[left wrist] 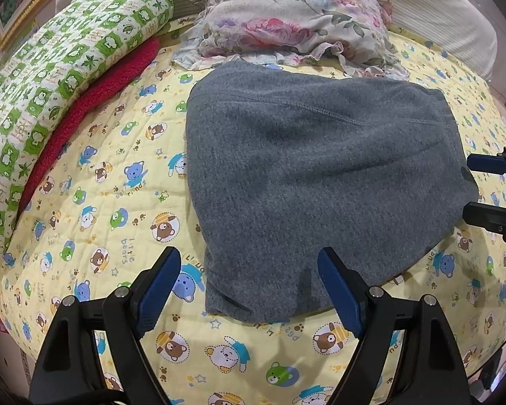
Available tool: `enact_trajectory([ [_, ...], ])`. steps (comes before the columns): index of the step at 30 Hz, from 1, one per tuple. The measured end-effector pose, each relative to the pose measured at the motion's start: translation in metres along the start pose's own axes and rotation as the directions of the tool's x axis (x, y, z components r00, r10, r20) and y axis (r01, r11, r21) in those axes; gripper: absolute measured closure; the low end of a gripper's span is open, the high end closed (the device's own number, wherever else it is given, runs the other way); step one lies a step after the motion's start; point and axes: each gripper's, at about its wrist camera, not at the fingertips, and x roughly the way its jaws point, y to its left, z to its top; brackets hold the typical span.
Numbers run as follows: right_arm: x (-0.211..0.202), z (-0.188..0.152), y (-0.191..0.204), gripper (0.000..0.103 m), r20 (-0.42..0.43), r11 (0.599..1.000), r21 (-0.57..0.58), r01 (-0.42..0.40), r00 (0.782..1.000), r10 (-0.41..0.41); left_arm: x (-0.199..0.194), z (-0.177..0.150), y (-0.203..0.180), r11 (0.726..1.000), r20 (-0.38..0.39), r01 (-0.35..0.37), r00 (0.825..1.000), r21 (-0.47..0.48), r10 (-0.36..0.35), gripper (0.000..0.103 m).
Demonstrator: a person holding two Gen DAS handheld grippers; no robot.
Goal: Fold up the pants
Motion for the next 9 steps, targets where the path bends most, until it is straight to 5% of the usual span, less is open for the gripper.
enact_trajectory([
  [9,-0.0006,-0.0005,0.0011,0.015,0.005,1.000,0.002,-0.002,1.000,0.002,-0.0007,0.0001,0.0002,1.000,-0.002,0.003,1.000,-0.001,-0.003,0.019],
])
